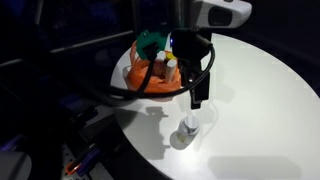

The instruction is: Put the white bottle into the carrier bag

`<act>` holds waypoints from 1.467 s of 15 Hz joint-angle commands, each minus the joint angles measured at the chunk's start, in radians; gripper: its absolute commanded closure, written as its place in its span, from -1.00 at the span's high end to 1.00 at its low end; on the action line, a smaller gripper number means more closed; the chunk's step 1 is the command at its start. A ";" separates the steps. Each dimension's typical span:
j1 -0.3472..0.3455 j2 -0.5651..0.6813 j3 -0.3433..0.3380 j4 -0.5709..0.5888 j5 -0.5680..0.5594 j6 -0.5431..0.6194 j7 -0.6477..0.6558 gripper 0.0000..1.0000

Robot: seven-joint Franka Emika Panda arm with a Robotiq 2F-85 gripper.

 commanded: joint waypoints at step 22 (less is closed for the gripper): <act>0.025 0.124 -0.110 -0.037 -0.020 0.137 0.058 0.33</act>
